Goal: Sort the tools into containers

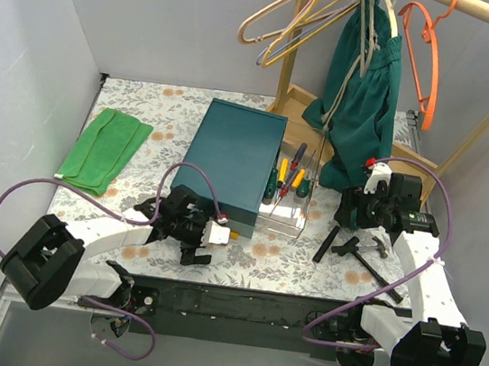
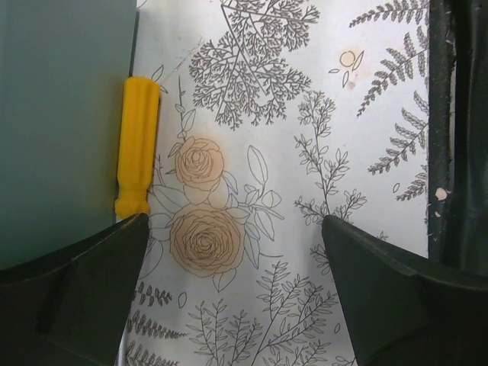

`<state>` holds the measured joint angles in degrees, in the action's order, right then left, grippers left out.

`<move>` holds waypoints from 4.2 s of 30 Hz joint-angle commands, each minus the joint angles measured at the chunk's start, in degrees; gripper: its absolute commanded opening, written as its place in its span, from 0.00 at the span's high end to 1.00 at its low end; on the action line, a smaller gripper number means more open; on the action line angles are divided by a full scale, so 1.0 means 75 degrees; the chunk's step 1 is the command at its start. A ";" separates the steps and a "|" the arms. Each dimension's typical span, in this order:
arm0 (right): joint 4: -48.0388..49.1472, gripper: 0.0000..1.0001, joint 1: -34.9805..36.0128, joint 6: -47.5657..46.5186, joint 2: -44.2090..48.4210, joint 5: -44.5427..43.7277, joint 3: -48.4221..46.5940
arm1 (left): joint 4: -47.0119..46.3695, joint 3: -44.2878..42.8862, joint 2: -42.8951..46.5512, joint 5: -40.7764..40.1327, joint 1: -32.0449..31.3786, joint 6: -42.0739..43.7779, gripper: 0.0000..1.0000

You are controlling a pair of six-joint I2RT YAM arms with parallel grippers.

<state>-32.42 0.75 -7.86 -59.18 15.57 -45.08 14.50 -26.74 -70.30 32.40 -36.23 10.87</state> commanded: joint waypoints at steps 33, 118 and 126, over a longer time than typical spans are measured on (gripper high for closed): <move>0.0351 0.12 -0.0241 0.0016 0.0238 0.0103 0.0175 | -0.1840 -0.0208 -0.1337 -0.2071 -0.0713 -0.1485 0.02; 0.0585 0.12 -0.0253 -0.0065 0.0390 0.0056 0.0503 | -0.0926 -0.1379 -0.1758 -0.0886 -0.2201 -0.1155 0.07; 0.0644 0.11 -0.0253 -0.0089 0.0461 0.0068 0.0667 | -0.0938 -0.1591 -0.1713 -0.0982 -0.2306 -0.1298 0.06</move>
<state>-29.69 -0.80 -7.79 -57.19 16.21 -41.21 8.32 -37.89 -85.01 27.00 -53.60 1.96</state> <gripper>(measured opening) 0.883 0.932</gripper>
